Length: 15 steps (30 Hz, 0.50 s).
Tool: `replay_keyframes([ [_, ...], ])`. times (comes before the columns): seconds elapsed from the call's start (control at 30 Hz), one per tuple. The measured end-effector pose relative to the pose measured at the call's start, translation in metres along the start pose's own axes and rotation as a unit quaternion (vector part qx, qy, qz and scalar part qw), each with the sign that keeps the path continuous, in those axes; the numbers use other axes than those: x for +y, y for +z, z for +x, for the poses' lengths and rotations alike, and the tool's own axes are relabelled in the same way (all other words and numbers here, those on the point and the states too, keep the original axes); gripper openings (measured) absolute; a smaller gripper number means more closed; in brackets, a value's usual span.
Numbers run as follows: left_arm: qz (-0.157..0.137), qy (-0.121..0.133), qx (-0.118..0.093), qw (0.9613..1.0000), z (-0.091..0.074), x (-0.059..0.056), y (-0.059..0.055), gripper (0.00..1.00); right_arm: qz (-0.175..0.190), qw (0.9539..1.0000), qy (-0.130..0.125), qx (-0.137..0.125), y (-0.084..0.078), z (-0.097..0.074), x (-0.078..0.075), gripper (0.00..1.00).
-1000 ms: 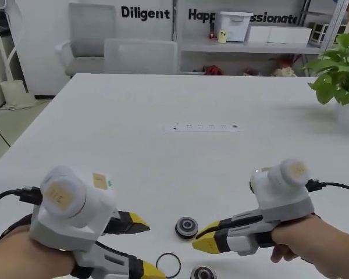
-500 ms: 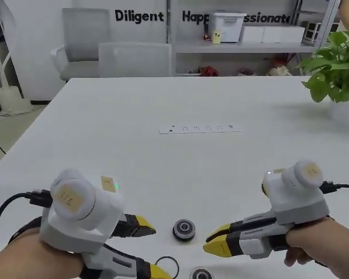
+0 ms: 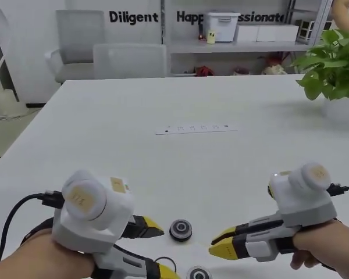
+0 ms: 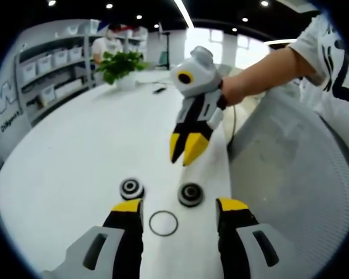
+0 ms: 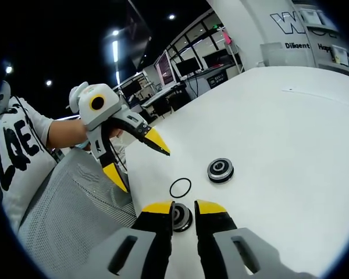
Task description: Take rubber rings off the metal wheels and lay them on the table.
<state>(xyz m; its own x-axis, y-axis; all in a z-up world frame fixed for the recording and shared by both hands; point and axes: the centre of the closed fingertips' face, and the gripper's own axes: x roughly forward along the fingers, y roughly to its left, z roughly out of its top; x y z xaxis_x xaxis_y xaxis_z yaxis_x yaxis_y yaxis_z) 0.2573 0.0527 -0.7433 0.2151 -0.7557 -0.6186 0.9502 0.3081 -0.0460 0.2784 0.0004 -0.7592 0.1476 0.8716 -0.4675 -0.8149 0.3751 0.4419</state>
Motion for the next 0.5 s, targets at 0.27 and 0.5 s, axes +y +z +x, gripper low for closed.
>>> replay_keyframes([
  [0.27, -0.003, -0.005, 0.002, 1.0, 0.005, -0.002, 0.0, 0.5, 0.004, 1.0, 0.004, 0.002, -0.008, 0.0, 0.001, 0.11],
  [0.5, -0.004, -0.014, 0.005, 0.9999, 0.013, -0.005, 0.001, 0.49, 0.008, 0.9999, 0.006, 0.006, -0.015, -0.001, 0.0, 0.11],
])
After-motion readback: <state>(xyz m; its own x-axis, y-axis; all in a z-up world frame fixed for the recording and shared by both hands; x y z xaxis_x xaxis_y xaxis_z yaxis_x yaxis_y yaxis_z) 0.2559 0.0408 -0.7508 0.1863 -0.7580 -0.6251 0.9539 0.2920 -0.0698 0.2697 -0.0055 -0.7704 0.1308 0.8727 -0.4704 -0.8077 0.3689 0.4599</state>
